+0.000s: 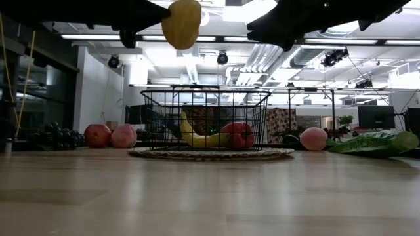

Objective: Build produce basket
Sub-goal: Put the star fruit into the wire basket

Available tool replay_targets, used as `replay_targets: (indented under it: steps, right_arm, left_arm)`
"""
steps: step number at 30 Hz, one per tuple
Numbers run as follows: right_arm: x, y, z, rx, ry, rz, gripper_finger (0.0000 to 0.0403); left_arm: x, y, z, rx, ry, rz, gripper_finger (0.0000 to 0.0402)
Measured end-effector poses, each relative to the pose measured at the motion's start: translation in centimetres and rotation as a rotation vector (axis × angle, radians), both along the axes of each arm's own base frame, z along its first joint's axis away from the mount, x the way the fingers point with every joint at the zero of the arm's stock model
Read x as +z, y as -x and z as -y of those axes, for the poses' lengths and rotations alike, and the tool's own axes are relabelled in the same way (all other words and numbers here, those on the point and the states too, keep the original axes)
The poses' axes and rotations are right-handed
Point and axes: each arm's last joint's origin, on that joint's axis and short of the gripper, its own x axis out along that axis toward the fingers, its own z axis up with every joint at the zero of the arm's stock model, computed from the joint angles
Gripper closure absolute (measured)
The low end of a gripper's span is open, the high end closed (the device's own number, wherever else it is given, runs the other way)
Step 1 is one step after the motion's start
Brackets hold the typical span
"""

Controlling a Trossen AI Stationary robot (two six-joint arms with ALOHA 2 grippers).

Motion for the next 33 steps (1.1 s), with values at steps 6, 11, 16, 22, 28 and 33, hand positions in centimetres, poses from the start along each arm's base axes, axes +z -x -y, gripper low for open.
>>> replay_targets:
  steps: [6,11,16,22,28,33]
  right_arm:
    - [-0.7,-1.2,0.0,0.004,0.030,0.033,0.0231]
    - [-1.1,-2.7,0.0,0.007,0.056,0.115,0.0231]
    - [-0.8,-4.5,-0.2,0.072,0.017,0.147,0.0231]
    - [-0.6,-7.3,-0.2,0.089,-0.038,0.132,0.0231]
    - [0.2,-8.5,-0.5,0.095,-0.063,0.135,0.0231]
    - [0.5,-8.5,-0.4,0.042,-0.105,0.160,0.0231]
  left_arm:
    - [0.0,0.0,0.0,0.000,-0.005,0.001,0.0399]
    - [0.0,0.0,0.0,0.005,-0.022,-0.004,0.0399]
    - [0.1,0.0,0.0,0.021,-0.032,-0.004,0.0399]
    - [0.2,0.1,-0.1,0.052,-0.033,0.005,0.0399]
    - [0.2,0.1,-0.2,0.063,-0.038,0.003,0.0399]
    - [0.2,0.1,-0.2,0.067,-0.034,0.011,0.0399]
